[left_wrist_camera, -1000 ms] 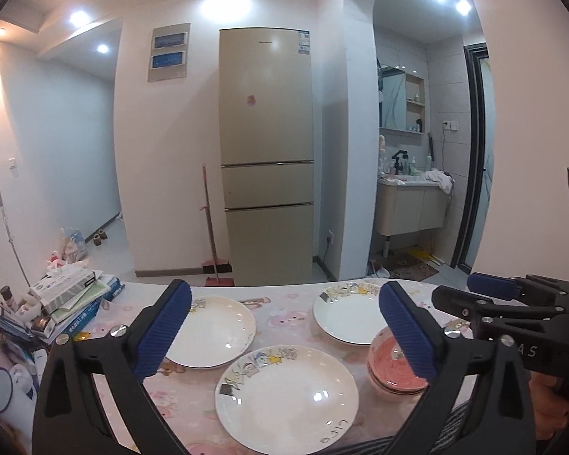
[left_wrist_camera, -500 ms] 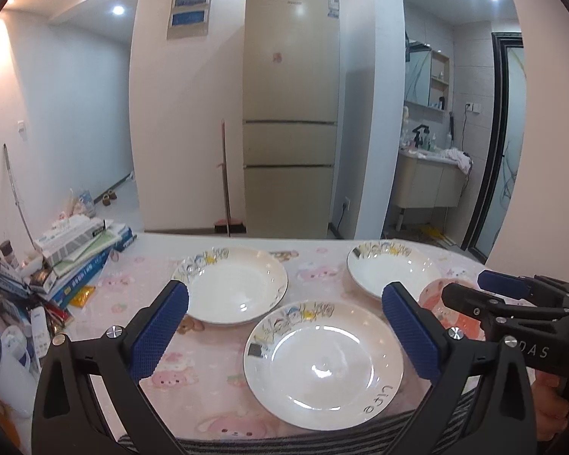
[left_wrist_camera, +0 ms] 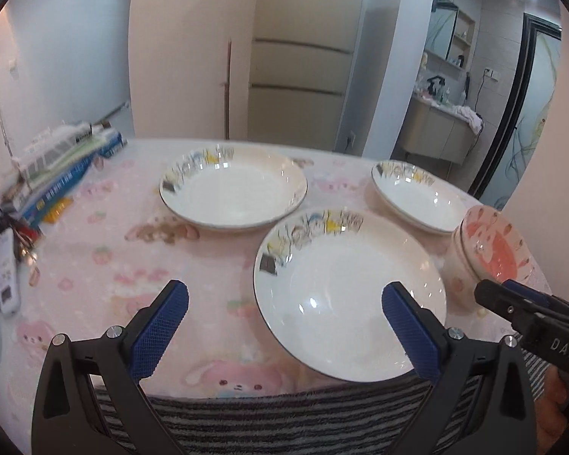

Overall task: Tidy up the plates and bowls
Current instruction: 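Move both grippers to a cartoon-rim white plate and close on its rim, then lift the white plate with both grippers and carry it across the table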

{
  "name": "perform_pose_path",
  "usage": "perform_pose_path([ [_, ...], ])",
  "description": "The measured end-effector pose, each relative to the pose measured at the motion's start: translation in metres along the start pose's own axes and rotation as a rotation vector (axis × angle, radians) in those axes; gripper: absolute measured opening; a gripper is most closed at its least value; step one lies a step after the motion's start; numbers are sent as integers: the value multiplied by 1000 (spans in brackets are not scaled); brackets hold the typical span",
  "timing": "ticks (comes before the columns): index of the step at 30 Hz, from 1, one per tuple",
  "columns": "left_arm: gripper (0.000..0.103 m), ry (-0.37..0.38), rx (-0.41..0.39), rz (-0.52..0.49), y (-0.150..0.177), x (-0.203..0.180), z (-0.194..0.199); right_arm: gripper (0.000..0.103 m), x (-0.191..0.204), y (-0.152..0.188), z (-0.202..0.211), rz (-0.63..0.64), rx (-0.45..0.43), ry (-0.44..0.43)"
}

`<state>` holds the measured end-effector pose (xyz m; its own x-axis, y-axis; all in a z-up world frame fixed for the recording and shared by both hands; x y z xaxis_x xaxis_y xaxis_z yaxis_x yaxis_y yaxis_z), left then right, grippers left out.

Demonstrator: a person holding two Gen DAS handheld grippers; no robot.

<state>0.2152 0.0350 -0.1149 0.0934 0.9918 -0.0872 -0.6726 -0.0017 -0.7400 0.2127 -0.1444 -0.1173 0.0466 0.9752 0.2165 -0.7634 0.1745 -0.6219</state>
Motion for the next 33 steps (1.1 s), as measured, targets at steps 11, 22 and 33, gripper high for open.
perform_pose_path([
  [11,94,8,168,41,34,5,-41,65,6,35,-33,-38,136,-92],
  [22,61,54,230,100,44,9,-50,44,7,46,-55,-49,199,-108],
  [33,45,70,275,92,51,5,-58,31,8,43,-70,-65,196,-154],
])
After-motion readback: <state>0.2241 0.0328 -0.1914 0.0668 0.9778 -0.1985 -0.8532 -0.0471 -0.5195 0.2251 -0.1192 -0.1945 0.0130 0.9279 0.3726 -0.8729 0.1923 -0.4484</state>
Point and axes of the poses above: each gripper's, at about its wrist camera, not at the fingertips, and z roughly against the way its jaws point, x to its left, y to its underside, the point moved 10 cm from there along -z, roughly the way its jaws point, and after that the axes turned 4 degrees about -z, right-handed, at the moved point
